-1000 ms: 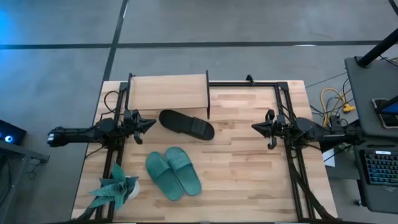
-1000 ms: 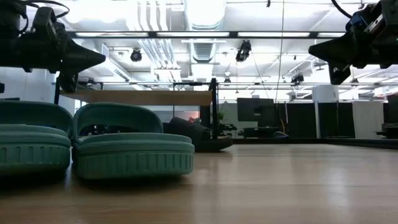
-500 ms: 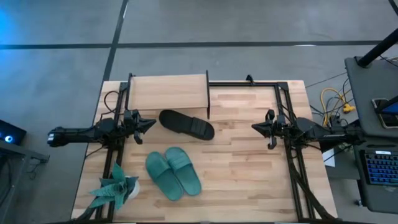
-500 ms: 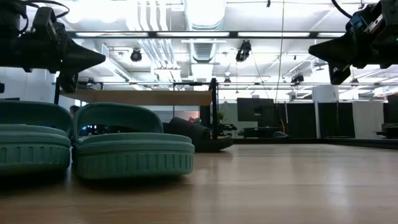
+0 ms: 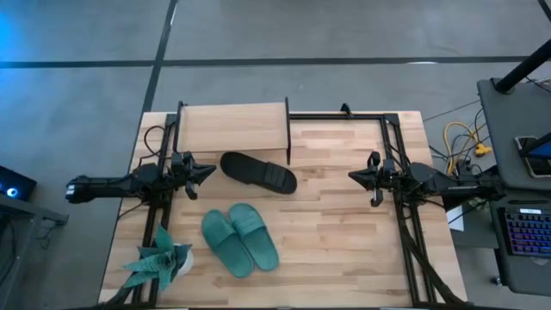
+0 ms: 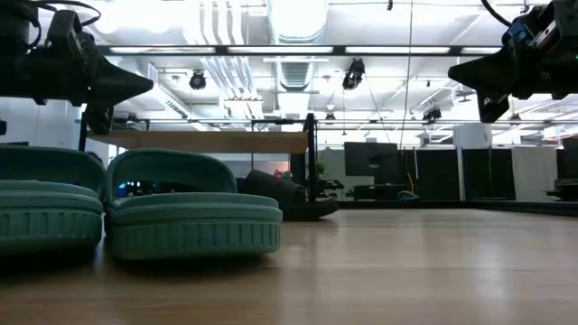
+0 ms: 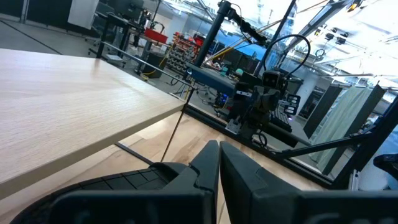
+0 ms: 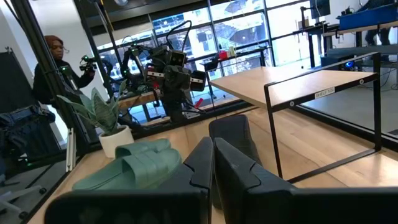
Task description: Pick and place slides into the shelf
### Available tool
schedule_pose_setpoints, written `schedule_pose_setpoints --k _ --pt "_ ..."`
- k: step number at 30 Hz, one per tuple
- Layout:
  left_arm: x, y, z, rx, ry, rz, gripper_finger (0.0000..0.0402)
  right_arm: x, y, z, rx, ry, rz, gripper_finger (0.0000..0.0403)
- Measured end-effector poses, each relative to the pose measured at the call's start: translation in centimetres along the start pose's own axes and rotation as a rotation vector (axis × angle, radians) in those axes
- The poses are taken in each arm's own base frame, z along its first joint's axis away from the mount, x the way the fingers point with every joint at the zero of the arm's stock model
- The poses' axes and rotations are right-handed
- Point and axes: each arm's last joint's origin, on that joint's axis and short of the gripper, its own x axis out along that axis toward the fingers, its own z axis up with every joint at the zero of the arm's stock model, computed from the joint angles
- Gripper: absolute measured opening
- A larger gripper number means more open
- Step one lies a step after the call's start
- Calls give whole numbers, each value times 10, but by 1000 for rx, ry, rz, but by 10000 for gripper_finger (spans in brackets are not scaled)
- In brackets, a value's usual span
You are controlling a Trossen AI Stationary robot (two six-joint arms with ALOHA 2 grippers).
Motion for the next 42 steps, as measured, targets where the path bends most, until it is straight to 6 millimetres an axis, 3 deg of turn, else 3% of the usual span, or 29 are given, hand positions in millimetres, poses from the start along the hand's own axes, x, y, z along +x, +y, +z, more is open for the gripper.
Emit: schedule_pose_setpoints --k 42 --pt "0 0 0 0 1 0 0 0 0 1 1 -11 3 9"
